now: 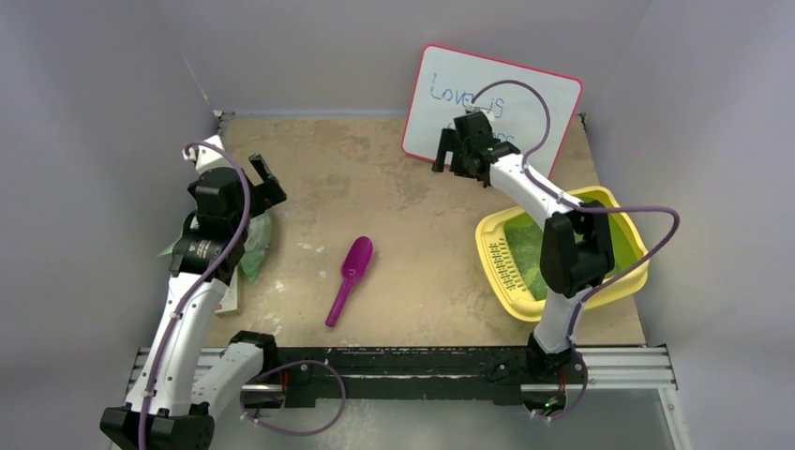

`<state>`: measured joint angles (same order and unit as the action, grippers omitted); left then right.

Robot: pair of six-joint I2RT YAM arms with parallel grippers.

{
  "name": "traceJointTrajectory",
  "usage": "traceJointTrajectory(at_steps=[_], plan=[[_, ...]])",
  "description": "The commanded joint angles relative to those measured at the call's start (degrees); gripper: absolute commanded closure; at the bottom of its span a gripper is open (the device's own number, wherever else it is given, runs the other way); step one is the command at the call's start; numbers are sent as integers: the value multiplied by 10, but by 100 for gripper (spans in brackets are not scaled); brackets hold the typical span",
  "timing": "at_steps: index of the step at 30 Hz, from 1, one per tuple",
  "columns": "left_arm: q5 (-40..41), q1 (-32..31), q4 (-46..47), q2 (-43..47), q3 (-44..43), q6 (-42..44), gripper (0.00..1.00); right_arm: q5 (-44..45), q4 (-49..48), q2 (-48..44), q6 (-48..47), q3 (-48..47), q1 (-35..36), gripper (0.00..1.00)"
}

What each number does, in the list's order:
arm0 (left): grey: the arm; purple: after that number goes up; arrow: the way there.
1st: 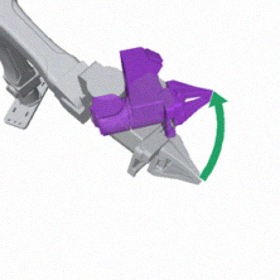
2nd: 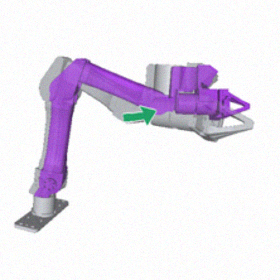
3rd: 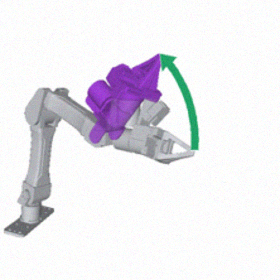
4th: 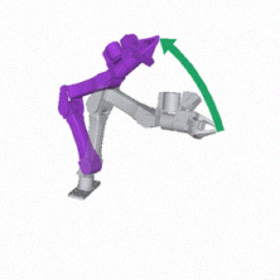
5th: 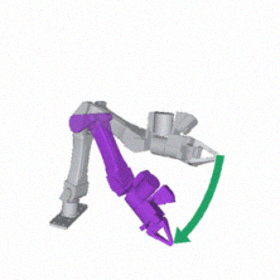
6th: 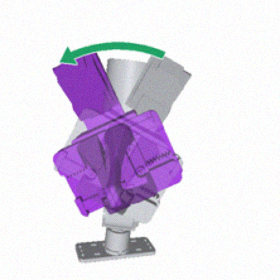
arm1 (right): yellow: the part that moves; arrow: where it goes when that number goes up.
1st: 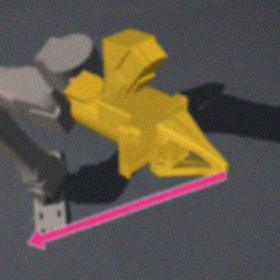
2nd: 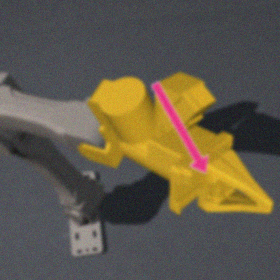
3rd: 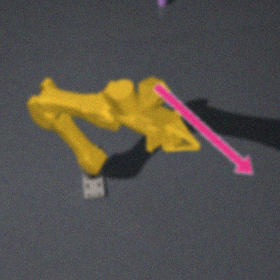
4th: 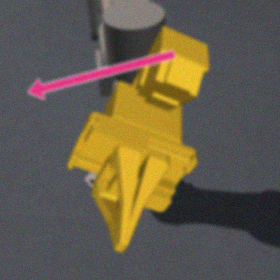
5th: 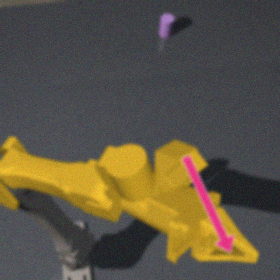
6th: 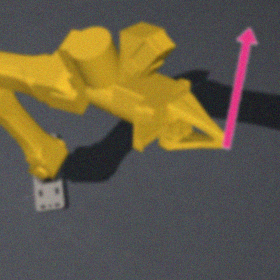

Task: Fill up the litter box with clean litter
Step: Adjust the distractor at the center of the board.

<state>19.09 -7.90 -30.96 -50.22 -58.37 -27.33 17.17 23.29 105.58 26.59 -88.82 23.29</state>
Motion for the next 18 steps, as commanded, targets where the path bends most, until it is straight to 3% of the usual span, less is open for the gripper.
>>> traceJointTrajectory(at_steps=[1, 4, 8, 18], plan=[[-31, -2, 23, 6, 1, 21, 1, -65, -170, 11, 5, 66, -33, 1], [-35, -2, 23, 6, 1, 24, 1, -92, -281, 24, -89, 93, -32, 1], [-47, -2, 29, 1, 3, 22, 1, -68, -360, 59, -135, 116, -32, 1], [-69, -2, 38, 5, -11, 34, 2, 35, -426, 109, -116, 151, -40, 1]])
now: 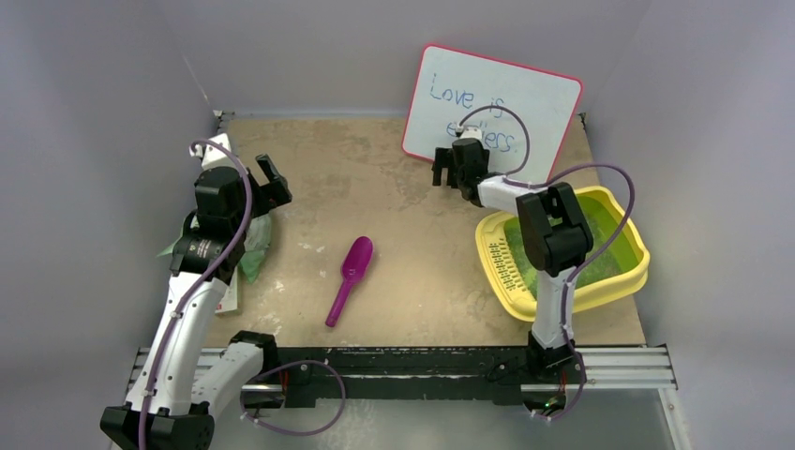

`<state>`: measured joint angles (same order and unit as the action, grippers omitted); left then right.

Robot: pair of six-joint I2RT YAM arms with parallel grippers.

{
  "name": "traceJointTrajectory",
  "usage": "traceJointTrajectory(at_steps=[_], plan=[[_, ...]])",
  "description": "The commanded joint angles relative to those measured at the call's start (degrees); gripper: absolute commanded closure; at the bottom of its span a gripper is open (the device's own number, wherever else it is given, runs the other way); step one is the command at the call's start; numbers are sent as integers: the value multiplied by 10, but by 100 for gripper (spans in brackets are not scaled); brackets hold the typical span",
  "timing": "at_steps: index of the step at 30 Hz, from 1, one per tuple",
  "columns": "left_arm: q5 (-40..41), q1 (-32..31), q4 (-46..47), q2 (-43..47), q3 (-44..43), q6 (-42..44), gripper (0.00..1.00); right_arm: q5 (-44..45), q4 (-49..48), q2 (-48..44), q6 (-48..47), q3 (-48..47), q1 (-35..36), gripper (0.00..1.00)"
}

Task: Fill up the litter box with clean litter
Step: Adjust the distractor at the center of the board.

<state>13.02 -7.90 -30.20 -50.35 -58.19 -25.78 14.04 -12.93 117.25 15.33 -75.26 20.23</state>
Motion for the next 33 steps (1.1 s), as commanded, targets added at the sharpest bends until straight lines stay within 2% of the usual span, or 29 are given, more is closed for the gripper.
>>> traceJointTrajectory(at_steps=[1, 4, 13, 23, 27, 30, 33], plan=[[-6, -2, 30, 8, -13, 21, 2, 68, -64, -6, -3, 16, -15, 1], [10, -2, 27, 14, -12, 20, 1, 65, -38, 5, -7, 4, -36, 1], [-10, -2, 38, 16, -10, 21, 1, 70, -6, 11, -3, -24, -91, 1], [-41, -2, 42, 15, 6, 15, 1, 10, 67, 8, 17, -68, -121, 1], [-31, -2, 42, 6, 11, 1, 1, -35, 58, -32, 35, -31, -120, 1], [1, -2, 30, -6, 14, -15, 1, -81, 88, -67, 36, -23, -119, 1], [4, -2, 29, -15, 21, -27, 1, -147, 74, -113, 20, 1, -118, 1]])
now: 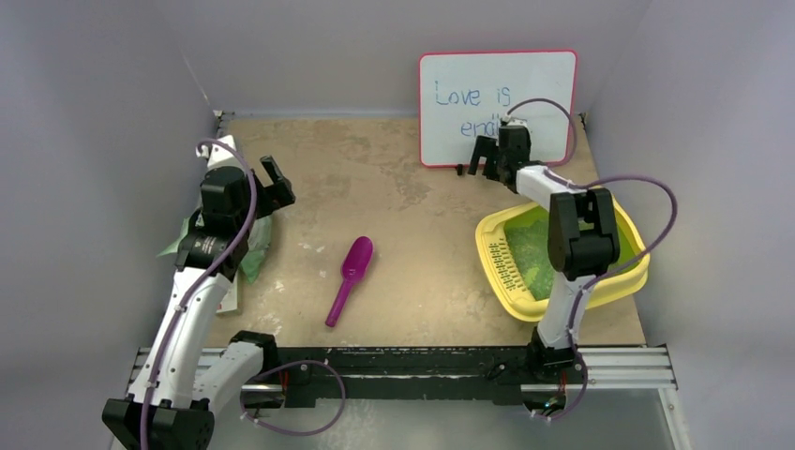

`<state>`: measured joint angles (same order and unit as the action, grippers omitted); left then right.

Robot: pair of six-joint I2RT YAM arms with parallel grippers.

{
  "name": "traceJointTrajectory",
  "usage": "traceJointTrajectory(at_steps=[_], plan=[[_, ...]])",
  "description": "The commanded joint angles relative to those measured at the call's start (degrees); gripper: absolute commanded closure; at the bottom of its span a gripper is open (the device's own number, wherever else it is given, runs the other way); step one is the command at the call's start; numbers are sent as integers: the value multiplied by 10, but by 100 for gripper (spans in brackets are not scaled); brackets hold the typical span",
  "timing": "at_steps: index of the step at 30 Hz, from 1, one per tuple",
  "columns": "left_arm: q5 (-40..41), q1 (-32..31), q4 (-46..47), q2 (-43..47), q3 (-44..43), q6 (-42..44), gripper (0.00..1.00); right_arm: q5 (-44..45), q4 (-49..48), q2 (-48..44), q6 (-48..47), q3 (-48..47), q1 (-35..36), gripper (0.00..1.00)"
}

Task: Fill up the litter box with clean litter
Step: Adjust the distractor at the center of the board.

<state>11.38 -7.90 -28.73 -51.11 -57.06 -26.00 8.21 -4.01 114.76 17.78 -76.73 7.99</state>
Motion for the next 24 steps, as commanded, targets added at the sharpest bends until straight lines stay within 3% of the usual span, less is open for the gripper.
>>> traceJointTrajectory(at_steps=[1, 8, 18, 24], plan=[[15, -2, 16, -10, 12, -29, 1, -115, -22, -103, -17, 23, 5, 1], [-99, -2, 49, -25, 24, -27, 1, -101, 77, -201, -28, 17, 10, 1], [-121, -2, 57, -31, 35, -8, 1, -85, 179, -489, 71, 270, 17, 1], [-168, -2, 85, -49, 40, -13, 2, -86, 163, -549, 157, 374, 16, 1]])
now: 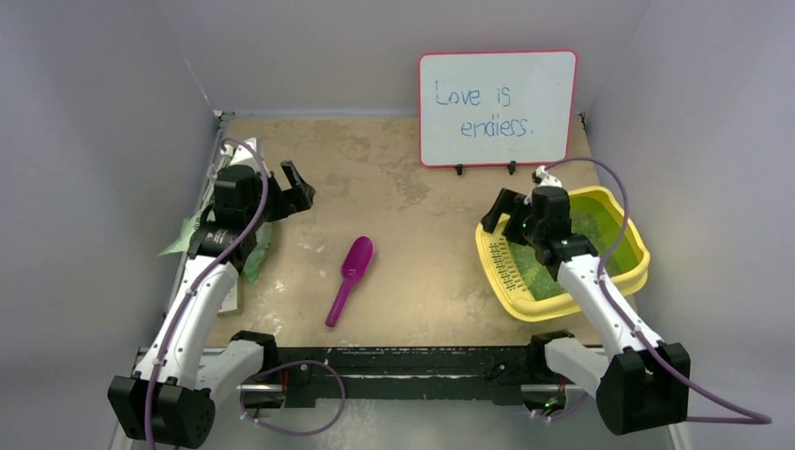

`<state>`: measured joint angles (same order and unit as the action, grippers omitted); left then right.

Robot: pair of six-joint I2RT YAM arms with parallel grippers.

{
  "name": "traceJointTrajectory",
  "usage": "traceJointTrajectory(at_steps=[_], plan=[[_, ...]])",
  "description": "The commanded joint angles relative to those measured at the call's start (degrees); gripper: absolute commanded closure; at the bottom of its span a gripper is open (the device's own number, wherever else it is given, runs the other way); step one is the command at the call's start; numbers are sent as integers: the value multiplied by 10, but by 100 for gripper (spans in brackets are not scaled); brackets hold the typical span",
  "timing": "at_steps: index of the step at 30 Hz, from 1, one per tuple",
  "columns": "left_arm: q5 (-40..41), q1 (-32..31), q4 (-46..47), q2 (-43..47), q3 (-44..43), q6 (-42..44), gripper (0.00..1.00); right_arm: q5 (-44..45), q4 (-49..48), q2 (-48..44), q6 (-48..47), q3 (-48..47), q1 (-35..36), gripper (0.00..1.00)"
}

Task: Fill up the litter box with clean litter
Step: Adjust the distractor at the center of the board, then adjust the litter box at the center of the board.

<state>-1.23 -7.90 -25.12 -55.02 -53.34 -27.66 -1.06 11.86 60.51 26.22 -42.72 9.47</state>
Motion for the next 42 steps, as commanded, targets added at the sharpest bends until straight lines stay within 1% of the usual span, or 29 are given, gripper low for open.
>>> traceJointTrajectory(at_steps=[1, 3, 7, 8, 14, 19, 23, 28, 30, 32, 33, 35, 38, 40, 42], plan=[[-50, -2, 50, -14, 0, 1, 2, 7, 2, 1, 78, 34, 1, 1], [-62, -2, 48, -14, -3, 1, 2, 8, 1, 18, 87, 28, 1, 1], [-59, -2, 40, -4, -3, 3, 1, -6, -57, 68, 85, 20, 2, 1], [-59, -2, 36, 0, -3, 4, 2, -17, -76, 83, 74, 14, 2, 1], [-57, -2, 24, 13, 0, 8, 1, -101, -109, 176, 56, -24, 6, 1], [-56, -2, 24, 13, -1, 9, 1, -106, -116, 200, 51, -55, 57, 1], [-60, -2, 25, 8, -1, 10, 1, -103, -116, 259, 50, -105, 99, 1], [-55, -2, 15, 15, -1, 16, 1, -107, -121, 337, 50, -177, 123, 1], [-50, -2, 7, 18, -4, 20, 1, -97, -125, 347, 56, -186, 129, 1], [-45, -2, 2, 18, -6, 26, 2, -143, -176, 356, 72, -180, 133, 2], [-40, -2, -1, 19, -8, 28, 2, -160, -181, 367, 78, -189, 141, 3], [-34, -2, -3, 19, -9, 30, 1, -151, -165, 400, 81, -225, 168, 3], [-35, -2, -3, 19, -7, 26, 2, -146, -170, 451, 96, -269, 203, 2], [-39, -2, -1, 16, -8, 24, 1, -151, -183, 469, 107, -286, 215, 2], [-46, -2, 0, 12, -10, 25, 2, -146, -173, 472, 105, -298, 219, 2]])
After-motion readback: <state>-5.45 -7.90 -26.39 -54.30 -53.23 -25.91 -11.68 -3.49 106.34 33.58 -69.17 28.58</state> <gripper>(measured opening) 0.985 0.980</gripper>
